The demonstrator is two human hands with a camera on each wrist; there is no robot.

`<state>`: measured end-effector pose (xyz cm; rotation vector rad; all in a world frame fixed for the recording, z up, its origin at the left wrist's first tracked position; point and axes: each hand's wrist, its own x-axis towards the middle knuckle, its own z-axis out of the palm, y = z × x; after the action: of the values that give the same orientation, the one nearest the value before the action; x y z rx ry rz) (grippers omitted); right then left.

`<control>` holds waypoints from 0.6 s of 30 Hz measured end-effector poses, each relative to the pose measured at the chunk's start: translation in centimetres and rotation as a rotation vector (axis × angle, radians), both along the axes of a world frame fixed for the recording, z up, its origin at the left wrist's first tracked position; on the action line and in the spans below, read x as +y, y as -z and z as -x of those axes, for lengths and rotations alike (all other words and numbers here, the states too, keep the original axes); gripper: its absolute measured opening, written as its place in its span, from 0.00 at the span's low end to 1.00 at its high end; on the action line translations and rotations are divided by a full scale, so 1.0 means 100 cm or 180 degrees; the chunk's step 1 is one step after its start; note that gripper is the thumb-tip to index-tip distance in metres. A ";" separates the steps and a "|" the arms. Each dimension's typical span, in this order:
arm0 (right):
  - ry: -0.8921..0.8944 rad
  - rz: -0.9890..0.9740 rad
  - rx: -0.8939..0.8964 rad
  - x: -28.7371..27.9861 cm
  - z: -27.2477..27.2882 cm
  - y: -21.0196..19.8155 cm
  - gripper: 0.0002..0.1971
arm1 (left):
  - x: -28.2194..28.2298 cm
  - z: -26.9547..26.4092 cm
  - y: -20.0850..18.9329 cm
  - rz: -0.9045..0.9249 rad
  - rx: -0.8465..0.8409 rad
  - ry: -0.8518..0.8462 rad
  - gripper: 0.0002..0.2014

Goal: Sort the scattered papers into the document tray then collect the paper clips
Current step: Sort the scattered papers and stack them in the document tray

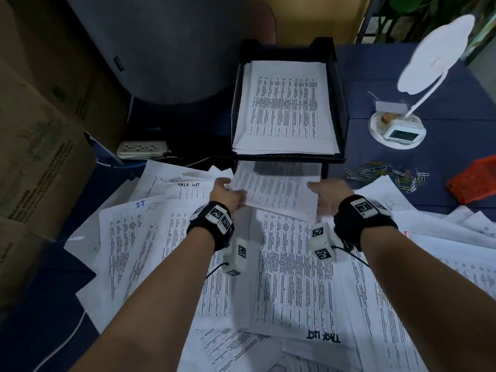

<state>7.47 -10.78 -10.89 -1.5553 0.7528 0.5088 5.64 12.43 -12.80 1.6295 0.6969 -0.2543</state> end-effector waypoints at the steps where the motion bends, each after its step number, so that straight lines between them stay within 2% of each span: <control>1: -0.0124 -0.0121 0.0186 0.000 0.004 -0.002 0.18 | -0.001 -0.003 0.003 0.0071 -0.0040 -0.0056 0.21; 4: -0.0489 0.0073 0.0367 -0.003 0.007 0.003 0.14 | -0.003 -0.005 0.004 -0.0141 -0.0144 0.0316 0.16; 9: 0.0077 0.0174 -0.0207 -0.006 -0.008 0.014 0.09 | 0.021 -0.005 0.000 -0.1703 -0.0219 0.1019 0.14; 10: 0.0056 0.0248 -0.0340 -0.006 -0.010 0.016 0.08 | 0.029 -0.005 -0.003 -0.2062 -0.0165 0.1379 0.15; 12: 0.0023 0.0451 -0.0465 -0.010 -0.016 0.021 0.08 | 0.043 -0.005 -0.007 -0.2885 0.0149 0.2461 0.24; 14: -0.0365 0.1033 -0.0444 -0.013 -0.020 0.021 0.09 | 0.050 -0.003 -0.010 -0.3457 0.0410 0.3202 0.35; 16: -0.1064 0.1957 -0.0294 -0.013 -0.017 0.010 0.13 | 0.052 0.000 -0.008 -0.3722 0.0444 0.3459 0.43; 17: -0.1346 0.2423 -0.0410 -0.012 -0.018 0.007 0.16 | 0.052 0.001 -0.005 -0.3787 0.0440 0.3504 0.45; 18: -0.1584 0.2649 -0.0467 -0.009 -0.017 0.003 0.18 | 0.051 0.002 -0.002 -0.3818 0.0439 0.3534 0.46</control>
<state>9.22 -11.68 -11.21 -2.5597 0.4688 0.4503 5.46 17.57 -12.55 3.0759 -0.1489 -0.8514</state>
